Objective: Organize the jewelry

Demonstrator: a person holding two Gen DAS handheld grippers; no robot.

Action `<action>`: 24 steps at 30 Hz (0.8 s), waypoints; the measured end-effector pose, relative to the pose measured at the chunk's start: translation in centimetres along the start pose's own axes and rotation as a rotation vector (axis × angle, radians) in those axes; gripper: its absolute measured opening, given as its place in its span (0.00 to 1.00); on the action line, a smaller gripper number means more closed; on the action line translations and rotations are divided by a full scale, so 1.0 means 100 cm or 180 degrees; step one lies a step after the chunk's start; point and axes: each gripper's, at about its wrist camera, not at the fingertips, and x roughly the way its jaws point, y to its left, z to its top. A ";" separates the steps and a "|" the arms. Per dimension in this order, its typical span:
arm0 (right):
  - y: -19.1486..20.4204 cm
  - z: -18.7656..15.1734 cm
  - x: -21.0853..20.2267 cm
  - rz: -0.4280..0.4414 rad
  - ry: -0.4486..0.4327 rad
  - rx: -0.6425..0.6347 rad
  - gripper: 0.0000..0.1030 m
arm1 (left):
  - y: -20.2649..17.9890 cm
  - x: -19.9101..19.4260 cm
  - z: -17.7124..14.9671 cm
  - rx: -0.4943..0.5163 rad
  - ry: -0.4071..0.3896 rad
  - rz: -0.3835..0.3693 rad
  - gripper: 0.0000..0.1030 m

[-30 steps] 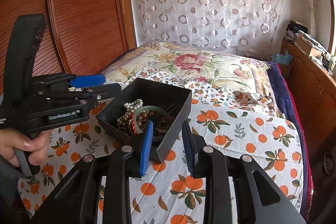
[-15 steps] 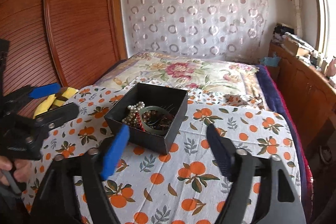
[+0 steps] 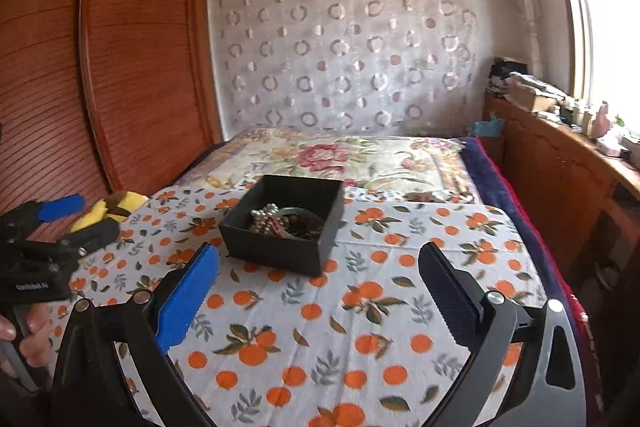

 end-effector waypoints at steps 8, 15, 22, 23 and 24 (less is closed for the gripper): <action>0.002 -0.011 -0.018 -0.0003 -0.0061 0.0081 0.98 | 0.010 -0.011 -0.015 -0.0082 0.0034 0.0042 0.93; 0.002 -0.014 -0.020 -0.0008 -0.0070 0.0079 0.98 | 0.010 -0.013 -0.017 -0.0082 0.0016 0.0038 0.93; 0.003 -0.014 -0.021 -0.0018 -0.0075 0.0076 0.98 | 0.010 -0.014 -0.018 -0.0088 0.0004 0.0044 0.92; 0.003 -0.014 -0.021 -0.0016 -0.0075 0.0079 0.98 | 0.009 -0.014 -0.018 -0.0090 0.0001 0.0043 0.92; 0.003 -0.013 -0.021 -0.0019 -0.0076 0.0082 0.98 | 0.009 -0.015 -0.018 -0.0087 0.0004 0.0043 0.92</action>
